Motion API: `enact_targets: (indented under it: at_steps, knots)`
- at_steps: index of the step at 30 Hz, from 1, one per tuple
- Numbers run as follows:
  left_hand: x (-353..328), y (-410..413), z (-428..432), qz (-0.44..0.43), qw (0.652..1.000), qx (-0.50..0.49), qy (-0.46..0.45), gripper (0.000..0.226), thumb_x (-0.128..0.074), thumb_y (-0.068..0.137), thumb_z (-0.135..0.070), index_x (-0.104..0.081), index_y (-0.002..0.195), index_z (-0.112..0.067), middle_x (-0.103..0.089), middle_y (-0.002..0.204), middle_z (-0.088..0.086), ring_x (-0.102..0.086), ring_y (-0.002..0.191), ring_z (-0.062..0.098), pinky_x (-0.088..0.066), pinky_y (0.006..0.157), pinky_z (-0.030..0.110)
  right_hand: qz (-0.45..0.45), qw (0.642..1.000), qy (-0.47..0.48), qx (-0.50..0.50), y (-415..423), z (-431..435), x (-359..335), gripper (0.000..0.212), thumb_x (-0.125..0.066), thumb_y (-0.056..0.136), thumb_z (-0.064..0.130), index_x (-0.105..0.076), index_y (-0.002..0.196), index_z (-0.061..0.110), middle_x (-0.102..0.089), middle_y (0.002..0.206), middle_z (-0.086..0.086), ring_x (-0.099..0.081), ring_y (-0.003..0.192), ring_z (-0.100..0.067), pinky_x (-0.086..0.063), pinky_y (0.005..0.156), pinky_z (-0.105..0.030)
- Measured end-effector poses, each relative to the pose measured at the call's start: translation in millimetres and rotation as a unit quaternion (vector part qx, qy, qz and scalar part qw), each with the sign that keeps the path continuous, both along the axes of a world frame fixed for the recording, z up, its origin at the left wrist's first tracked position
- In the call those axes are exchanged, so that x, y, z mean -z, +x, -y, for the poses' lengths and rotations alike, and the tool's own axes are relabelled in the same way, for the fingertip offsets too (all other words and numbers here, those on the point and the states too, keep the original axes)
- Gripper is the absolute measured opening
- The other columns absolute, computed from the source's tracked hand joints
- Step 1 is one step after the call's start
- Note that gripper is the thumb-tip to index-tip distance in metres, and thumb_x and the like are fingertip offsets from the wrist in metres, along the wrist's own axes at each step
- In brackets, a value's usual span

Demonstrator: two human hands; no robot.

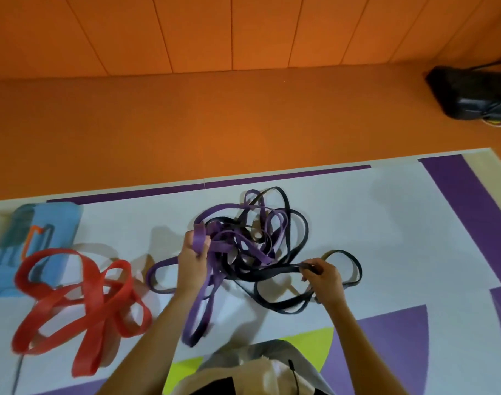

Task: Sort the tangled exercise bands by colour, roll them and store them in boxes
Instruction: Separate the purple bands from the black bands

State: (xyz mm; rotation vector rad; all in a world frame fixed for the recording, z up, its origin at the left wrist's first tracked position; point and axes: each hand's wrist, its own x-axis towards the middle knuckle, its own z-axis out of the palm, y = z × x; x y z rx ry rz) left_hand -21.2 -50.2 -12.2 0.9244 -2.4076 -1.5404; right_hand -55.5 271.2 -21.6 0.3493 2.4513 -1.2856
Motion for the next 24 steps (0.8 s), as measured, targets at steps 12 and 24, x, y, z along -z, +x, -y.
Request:
enact_targets:
  at_steps: [12, 24]
  knots:
    - [-5, 28, 54, -0.007, 0.984, -0.125, 0.128, 0.027, -0.071, 0.102, -0.02, -0.071, 0.105, 0.007, -0.074, 0.087, 0.023, -0.074, 0.085, 0.035, -0.06, 0.089, 0.056, 0.127, 0.975, 0.129, -0.128, -13, 25, 13, 0.038, -0.076, 0.093, 0.029, -0.067, 0.127, 0.014, -0.065, 0.125, -0.015, -0.059, 0.124, -0.037, -0.048, 0.106, -0.048]
    - [6, 47, 43, 0.097, 0.982, 0.093, -0.133, 0.045, -0.065, 0.085, 0.008, -0.073, 0.122, -0.016, -0.068, 0.117, -0.002, -0.065, 0.108, 0.015, -0.051, 0.096, 0.023, 0.296, 0.942, -0.132, 0.092, -69, 100, 24, 0.01, -0.058, 0.105, 0.016, -0.059, 0.1, 0.008, -0.062, 0.098, -0.018, -0.063, 0.096, -0.034, -0.054, 0.09, -0.045]
